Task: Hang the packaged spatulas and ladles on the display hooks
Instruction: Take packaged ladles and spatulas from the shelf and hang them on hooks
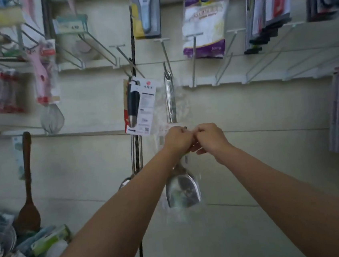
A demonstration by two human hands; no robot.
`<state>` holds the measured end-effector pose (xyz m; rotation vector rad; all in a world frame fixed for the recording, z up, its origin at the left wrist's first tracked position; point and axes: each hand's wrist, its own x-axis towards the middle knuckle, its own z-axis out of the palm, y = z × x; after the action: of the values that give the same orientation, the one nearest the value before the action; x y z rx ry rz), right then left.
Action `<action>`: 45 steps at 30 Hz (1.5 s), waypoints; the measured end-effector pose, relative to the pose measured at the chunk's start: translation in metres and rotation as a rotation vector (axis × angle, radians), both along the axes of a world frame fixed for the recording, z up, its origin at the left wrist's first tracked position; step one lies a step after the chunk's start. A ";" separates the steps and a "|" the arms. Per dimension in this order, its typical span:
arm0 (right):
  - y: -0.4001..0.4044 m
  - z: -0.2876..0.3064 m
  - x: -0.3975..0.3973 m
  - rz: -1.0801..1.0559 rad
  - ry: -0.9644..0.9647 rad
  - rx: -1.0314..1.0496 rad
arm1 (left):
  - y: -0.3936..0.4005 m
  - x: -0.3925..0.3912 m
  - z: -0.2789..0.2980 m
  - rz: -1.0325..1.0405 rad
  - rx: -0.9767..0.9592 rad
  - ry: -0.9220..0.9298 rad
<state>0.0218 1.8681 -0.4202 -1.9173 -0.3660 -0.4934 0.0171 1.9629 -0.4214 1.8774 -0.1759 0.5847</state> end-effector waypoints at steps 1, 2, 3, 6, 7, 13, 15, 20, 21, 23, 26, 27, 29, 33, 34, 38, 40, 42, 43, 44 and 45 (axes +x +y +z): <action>-0.007 -0.011 0.001 -0.007 0.036 0.020 | -0.007 0.000 -0.010 -0.026 -0.022 0.032; -0.013 -0.022 0.002 -0.020 0.068 0.034 | -0.014 0.003 -0.022 -0.052 -0.036 0.063; -0.020 -0.034 0.003 -0.031 0.092 0.037 | -0.019 0.006 -0.033 -0.076 -0.042 0.095; -0.035 -0.064 0.008 -0.054 0.151 0.042 | -0.034 0.009 -0.065 -0.089 -0.080 0.180; -0.039 -0.074 0.010 -0.059 0.170 0.046 | -0.039 0.012 -0.075 -0.086 -0.100 0.196; -0.062 -0.130 0.024 -0.084 0.276 0.120 | -0.061 0.034 -0.134 -0.092 -0.116 0.300; -0.069 -0.154 0.029 -0.087 0.328 0.136 | -0.067 0.043 -0.158 -0.080 -0.106 0.354; -0.095 -0.221 0.039 0.055 0.625 0.160 | -0.078 0.057 -0.225 -0.098 -0.084 0.479; -0.100 -0.230 0.042 0.067 0.673 0.120 | -0.079 0.059 -0.236 -0.125 -0.074 0.503; -0.108 -0.246 0.050 0.063 0.730 0.078 | -0.082 0.067 -0.257 -0.176 -0.046 0.540; -0.111 -0.265 0.061 0.050 0.790 0.038 | -0.082 0.079 -0.276 -0.237 0.032 0.606; -0.111 -0.274 0.066 0.047 0.815 0.028 | -0.084 0.085 -0.284 -0.260 0.047 0.635; -0.111 -0.286 0.075 0.049 0.841 0.004 | -0.083 0.093 -0.297 -0.269 0.064 0.665; -0.113 -0.310 0.095 0.051 0.856 -0.017 | -0.080 0.110 -0.320 -0.250 0.073 0.676; -0.113 -0.320 0.099 0.047 0.868 -0.028 | -0.079 0.115 -0.327 -0.245 0.077 0.697; -0.112 -0.363 0.107 0.019 0.995 -0.201 | -0.073 0.124 -0.359 -0.253 0.120 0.816; -0.114 -0.384 0.116 -0.020 0.990 -0.359 | -0.069 0.123 -0.376 -0.264 0.172 0.892; -0.118 -0.399 0.122 -0.049 0.977 -0.479 | -0.065 0.121 -0.392 -0.272 0.245 0.965; -0.119 -0.403 0.122 -0.030 1.009 -0.471 | -0.063 0.122 -0.398 -0.272 0.285 0.997; -0.119 -0.406 0.120 0.011 1.057 -0.417 | -0.062 0.123 -0.402 -0.270 0.324 1.018; -0.117 -0.409 0.119 0.060 1.102 -0.353 | -0.060 0.125 -0.406 -0.269 0.352 1.033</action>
<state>0.1403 1.7514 -0.8292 -2.1922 0.2336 0.7249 0.1422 1.9031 -0.8278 2.2112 0.1634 -0.6630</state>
